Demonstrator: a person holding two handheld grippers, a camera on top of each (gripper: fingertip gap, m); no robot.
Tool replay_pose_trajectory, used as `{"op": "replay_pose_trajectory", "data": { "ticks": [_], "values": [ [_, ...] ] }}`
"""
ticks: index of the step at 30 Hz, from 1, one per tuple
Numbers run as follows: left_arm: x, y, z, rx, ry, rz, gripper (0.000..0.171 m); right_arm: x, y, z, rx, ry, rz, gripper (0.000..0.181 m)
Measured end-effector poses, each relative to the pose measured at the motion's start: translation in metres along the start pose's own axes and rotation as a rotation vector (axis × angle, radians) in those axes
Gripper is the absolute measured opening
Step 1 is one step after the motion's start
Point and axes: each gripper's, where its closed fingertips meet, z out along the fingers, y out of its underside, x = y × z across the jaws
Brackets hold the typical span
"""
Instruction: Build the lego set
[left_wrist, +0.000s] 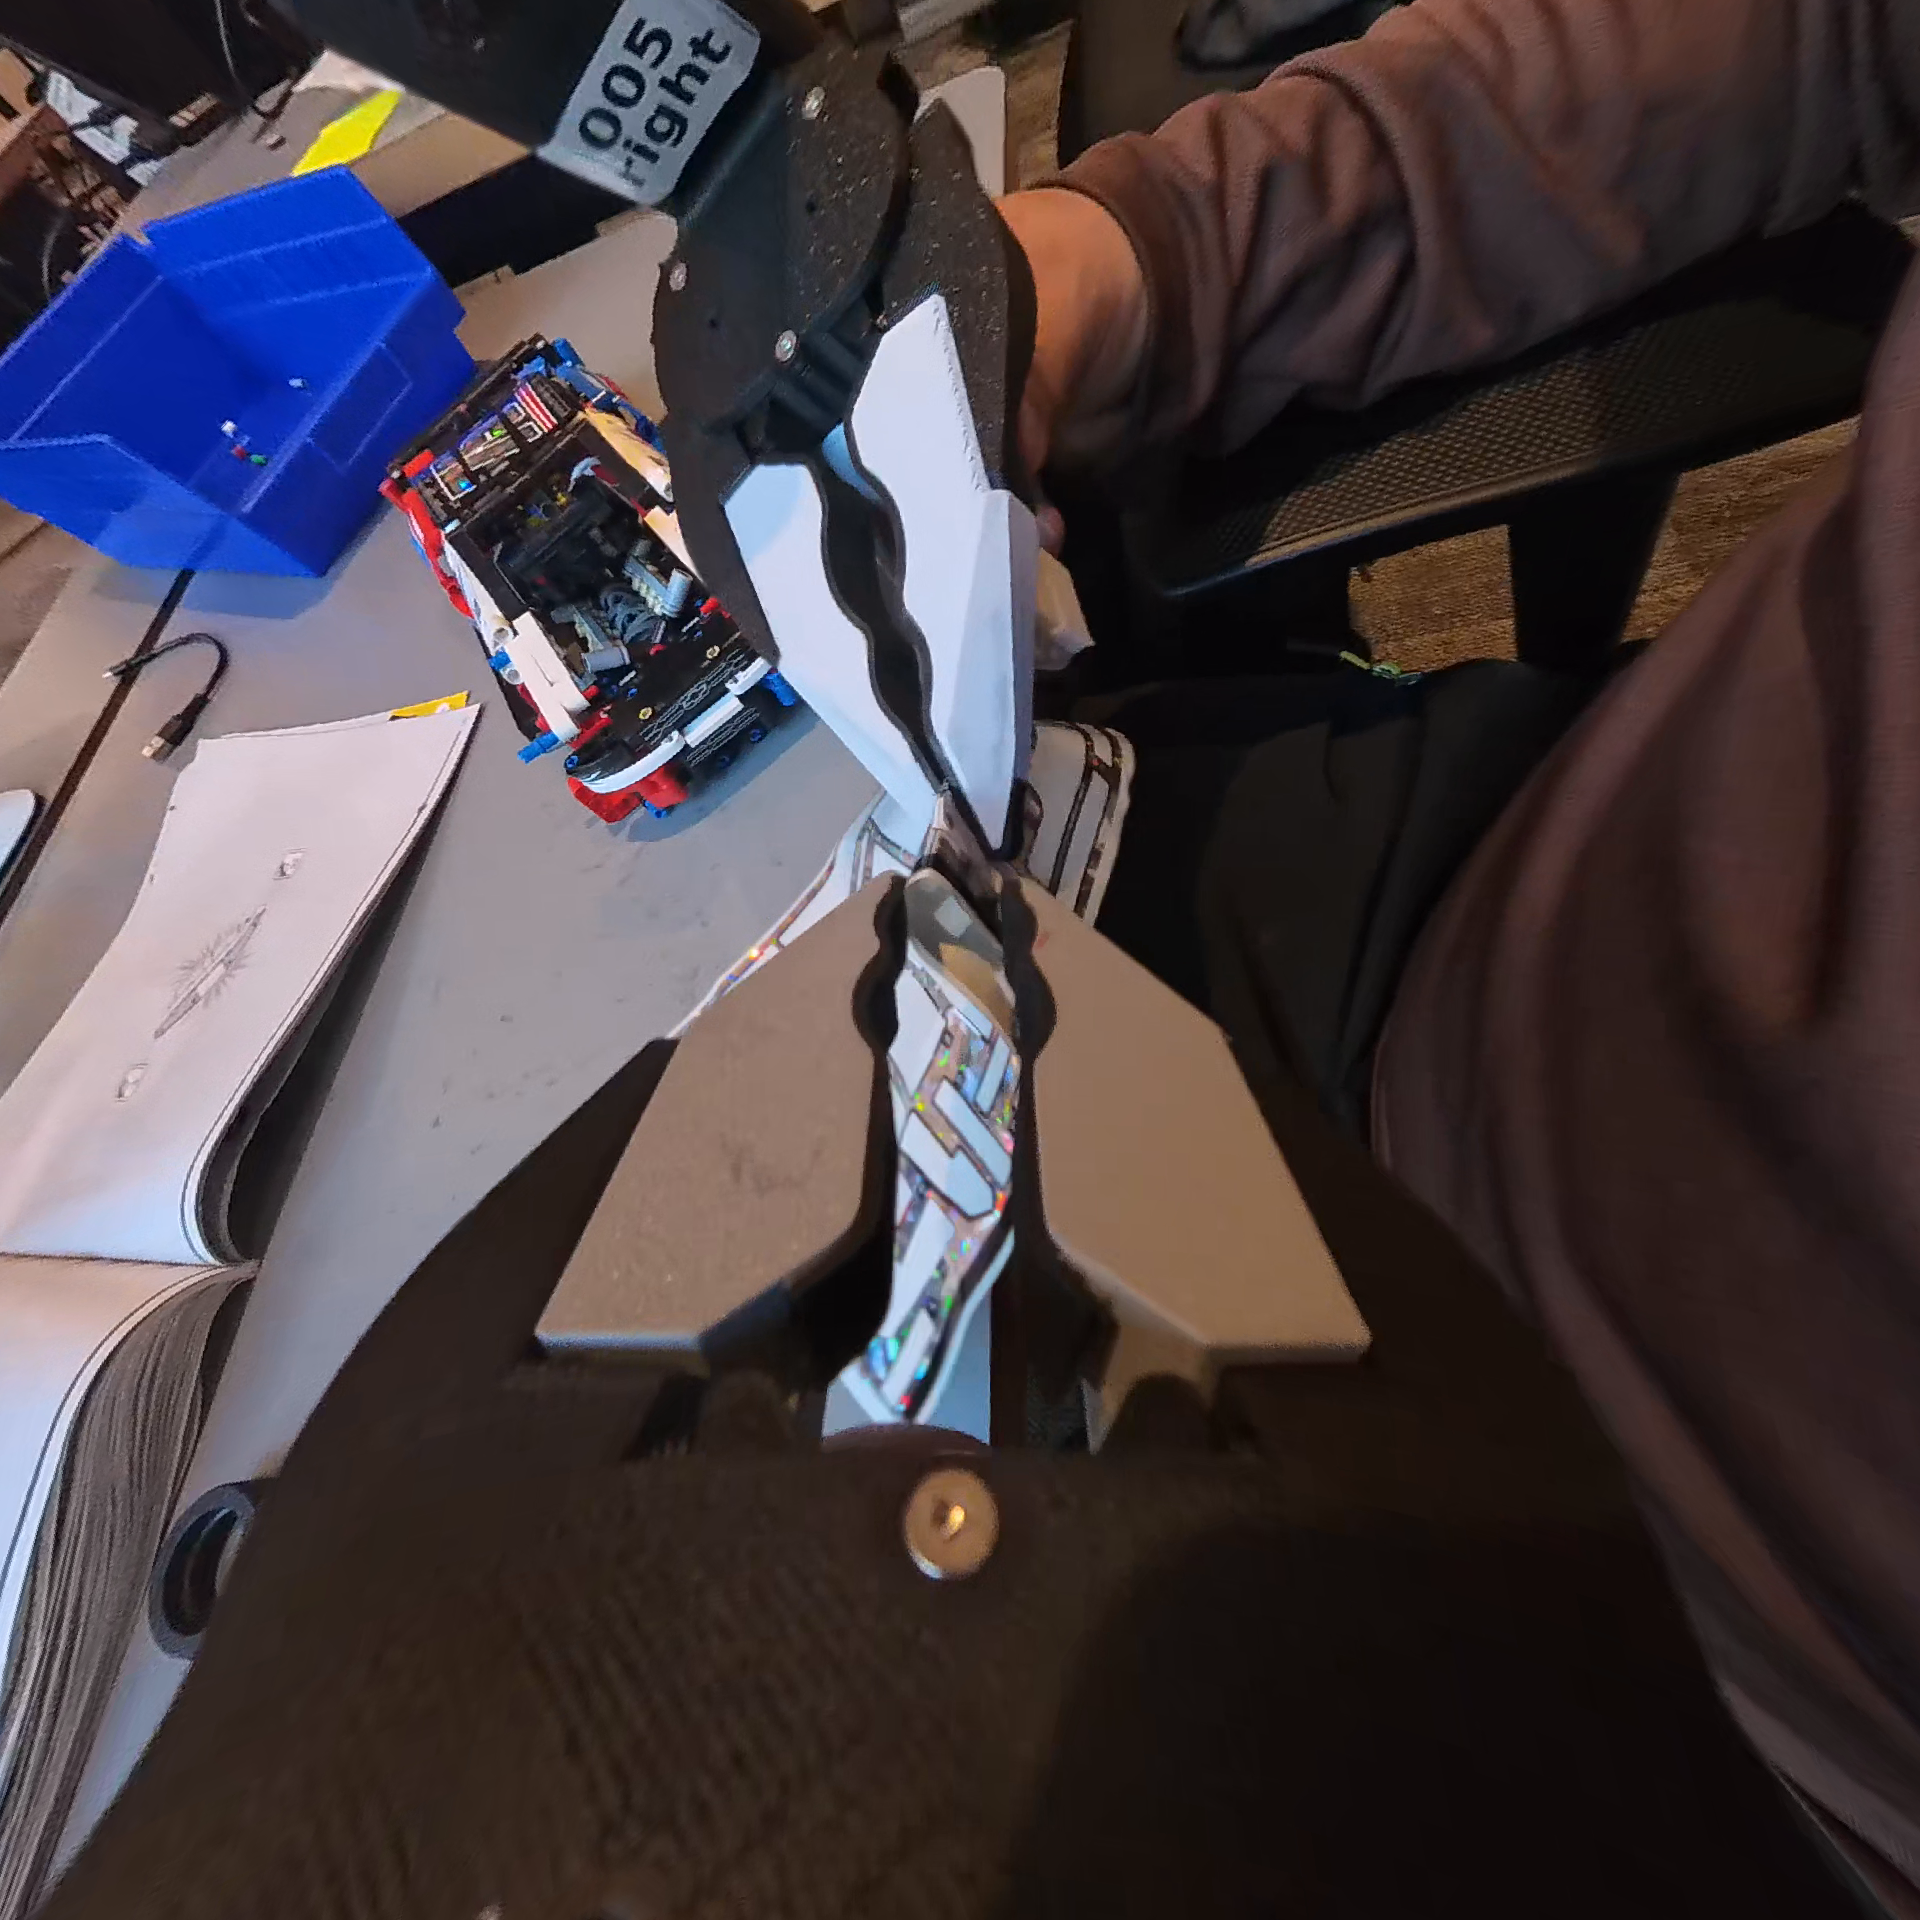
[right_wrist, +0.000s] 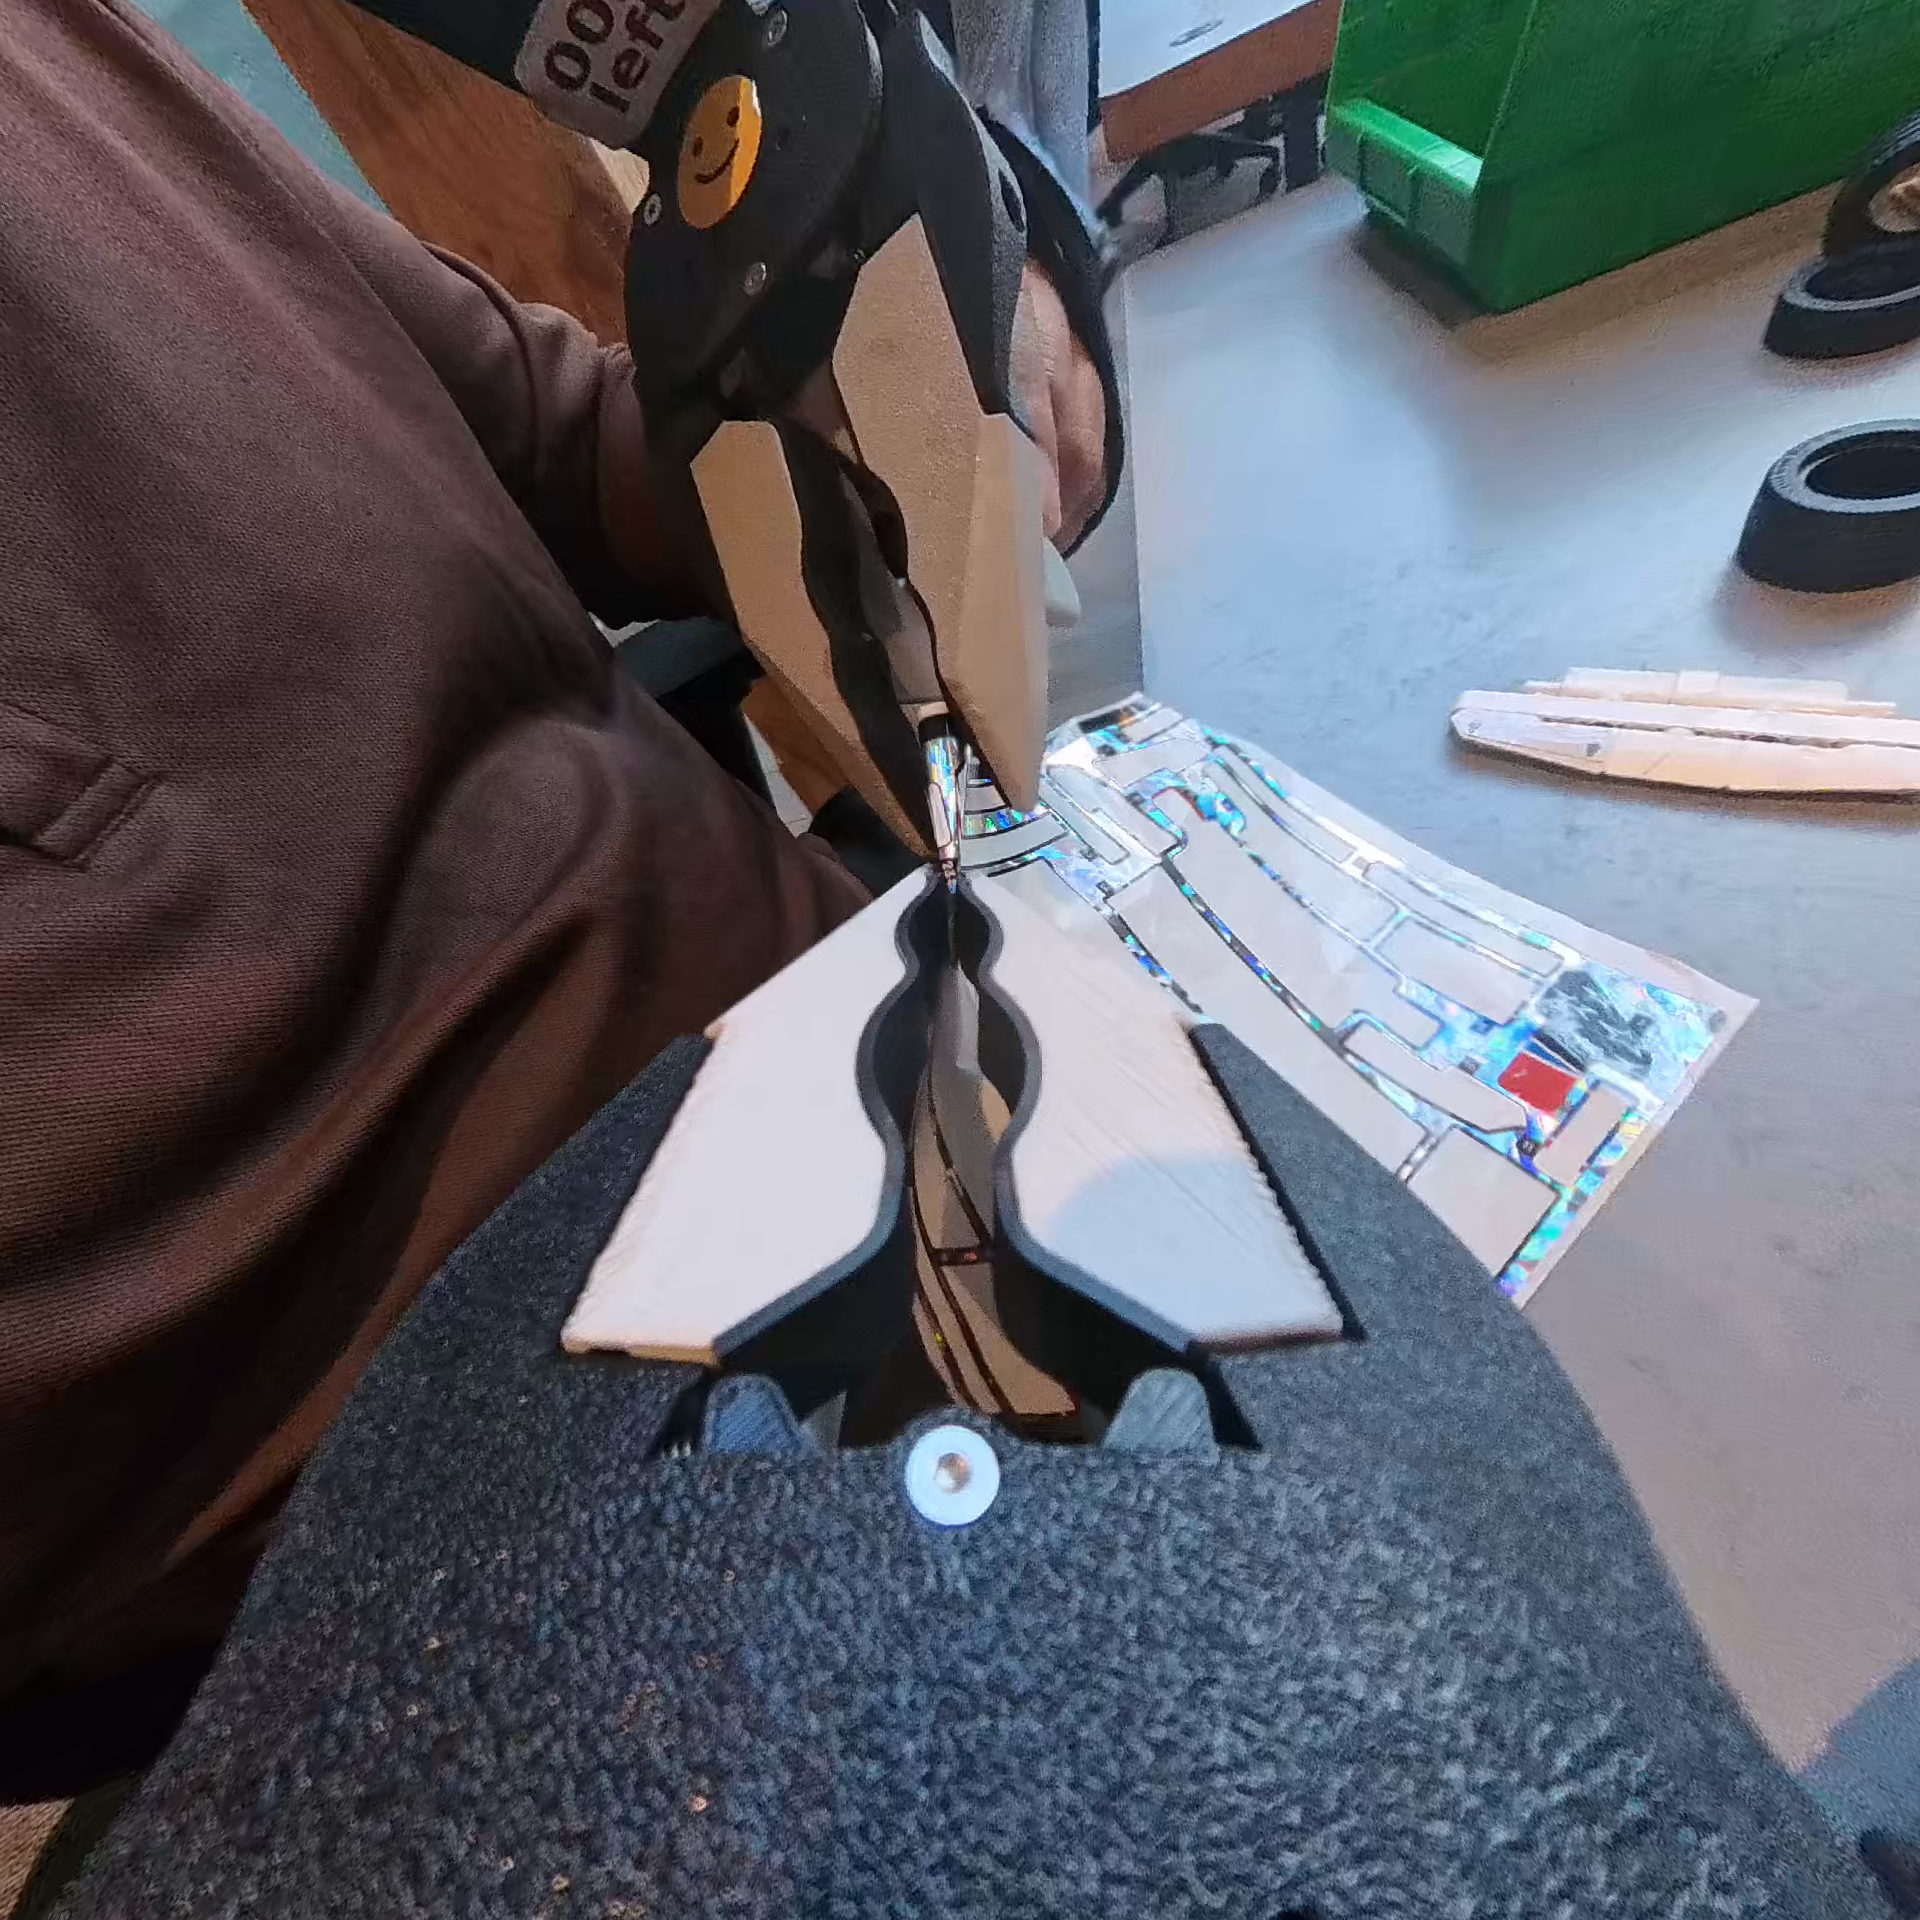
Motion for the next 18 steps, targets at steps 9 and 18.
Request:
{"op": "replay_pose_trajectory", "data": {
  "ticks": [9, 18],
  "values": [
    [0.008, -0.002, -0.002, 0.029, 0.064, -0.042, 0.000, -0.004, 0.004, 0.004, -0.012, -0.057, 0.039, 0.001],
    [-0.003, 0.005, 0.003, 0.081, 0.160, -0.553, 0.000, 0.012, -0.015, -0.014, -0.036, 0.339, -0.352, 0.009]
  ]
}}
